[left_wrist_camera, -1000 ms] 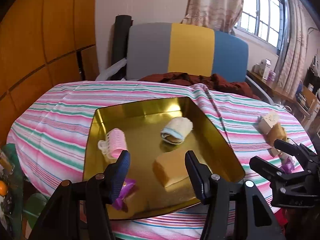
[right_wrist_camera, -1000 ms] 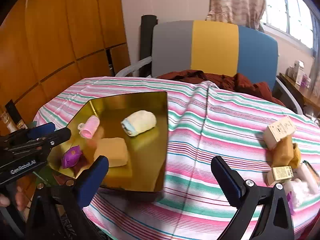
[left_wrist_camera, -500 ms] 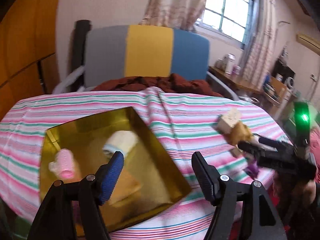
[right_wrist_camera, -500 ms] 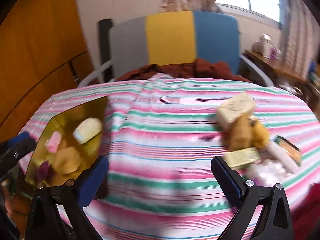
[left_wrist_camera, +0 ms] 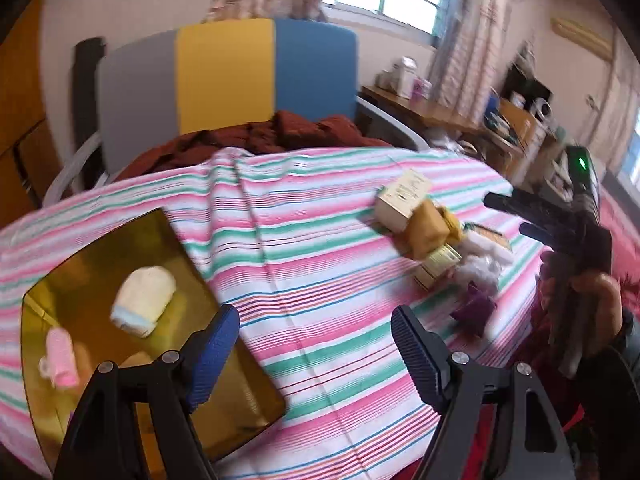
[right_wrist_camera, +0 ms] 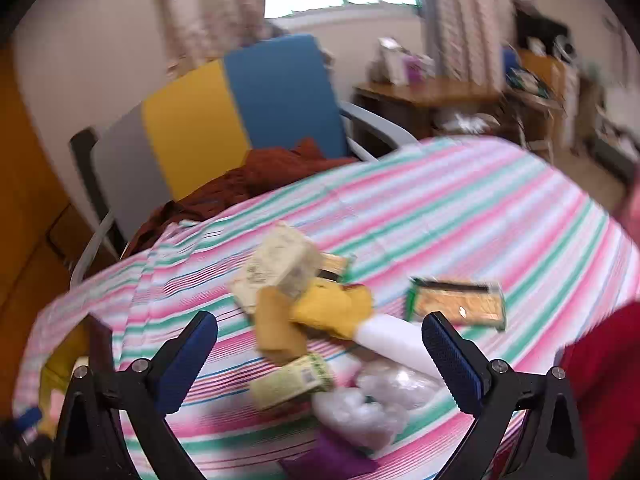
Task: Organize objects
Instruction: 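Move both grippers back toward the remaining pile of items, then grasp the green box with the left gripper while the right gripper grasps bubble wrap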
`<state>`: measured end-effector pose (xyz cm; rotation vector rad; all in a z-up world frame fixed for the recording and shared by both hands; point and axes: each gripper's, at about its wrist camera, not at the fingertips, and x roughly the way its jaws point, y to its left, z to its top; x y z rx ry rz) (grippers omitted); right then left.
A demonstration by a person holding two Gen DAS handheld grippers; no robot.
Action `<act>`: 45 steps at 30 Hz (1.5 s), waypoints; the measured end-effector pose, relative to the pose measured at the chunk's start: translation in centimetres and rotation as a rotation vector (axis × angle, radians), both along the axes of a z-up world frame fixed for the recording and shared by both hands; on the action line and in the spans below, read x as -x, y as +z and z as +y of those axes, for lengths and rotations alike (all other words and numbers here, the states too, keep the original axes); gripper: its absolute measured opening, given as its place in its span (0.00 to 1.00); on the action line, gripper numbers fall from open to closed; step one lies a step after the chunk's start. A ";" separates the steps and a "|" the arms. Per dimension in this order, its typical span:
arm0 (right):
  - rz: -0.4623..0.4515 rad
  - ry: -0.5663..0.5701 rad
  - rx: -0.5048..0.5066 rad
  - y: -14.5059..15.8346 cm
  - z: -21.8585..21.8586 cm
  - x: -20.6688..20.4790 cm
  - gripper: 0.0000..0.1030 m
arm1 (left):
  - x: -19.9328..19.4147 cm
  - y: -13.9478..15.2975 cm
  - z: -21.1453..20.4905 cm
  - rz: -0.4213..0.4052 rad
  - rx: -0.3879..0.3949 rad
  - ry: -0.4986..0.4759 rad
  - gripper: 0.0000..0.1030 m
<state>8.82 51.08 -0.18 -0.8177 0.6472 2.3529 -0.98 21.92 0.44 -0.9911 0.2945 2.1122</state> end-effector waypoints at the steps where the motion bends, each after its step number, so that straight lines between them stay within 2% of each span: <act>1: 0.003 -0.033 0.030 -0.6 0.8 -0.4 1.00 | -0.1 -0.2 1.0 -0.014 0.000 -0.035 0.77; 4: 0.040 -0.082 0.105 -1.0 2.2 -1.2 1.00 | -0.7 -0.8 3.7 -0.011 0.029 -0.111 0.77; 9: 0.077 -0.111 0.129 -1.0 2.9 -2.0 1.00 | -0.9 -2.3 8.3 -0.038 0.057 -0.219 0.76; 11: 0.087 -0.115 0.147 -1.1 3.1 -2.1 1.00 | -0.5 -3.0 9.9 -0.079 0.049 -0.243 0.76; 16: 0.123 -0.109 0.211 -1.5 3.7 -2.1 1.00 | 0.4 -4.9 13.4 -0.167 0.063 -0.293 0.67; 22: 0.148 -0.094 0.249 -1.9 3.9 -2.0 1.00 | 1.7 -6.6 16.4 -0.273 0.043 -0.267 0.66; 26: 0.166 -0.104 0.276 -2.1 4.1 -2.3 1.00 | 2.6 -8.0 18.5 -0.371 0.054 -0.185 0.68; 29: 0.173 -0.102 0.296 -2.2 4.3 -2.3 1.00 | 3.1 -8.4 19.8 -0.441 0.034 -0.130 0.72; 31: 0.174 -0.100 0.301 -2.3 4.3 -2.3 1.00 | 3.2 -8.6 20.8 -0.454 0.037 -0.111 0.76; 34: 0.182 -0.113 0.301 -2.3 4.4 -2.5 1.00 | 2.8 -9.3 22.4 -0.430 0.074 -0.117 0.76; 37: 0.188 -0.128 0.314 -2.4 4.6 -2.7 1.00 | 2.9 -10.8 23.4 -0.461 0.112 -0.100 0.76; 40: 0.190 -0.131 0.321 -2.5 4.7 -2.9 1.00 | 2.8 -10.7 23.3 -0.429 0.097 -0.104 0.76; 42: 0.185 -0.129 0.320 -2.5 4.7 -2.8 1.00 | 2.7 -10.6 22.8 -0.415 0.090 -0.126 0.69; 45: 0.180 -0.124 0.325 -2.6 4.7 -2.7 1.00 | 2.7 -10.3 21.1 -0.385 0.090 -0.161 0.66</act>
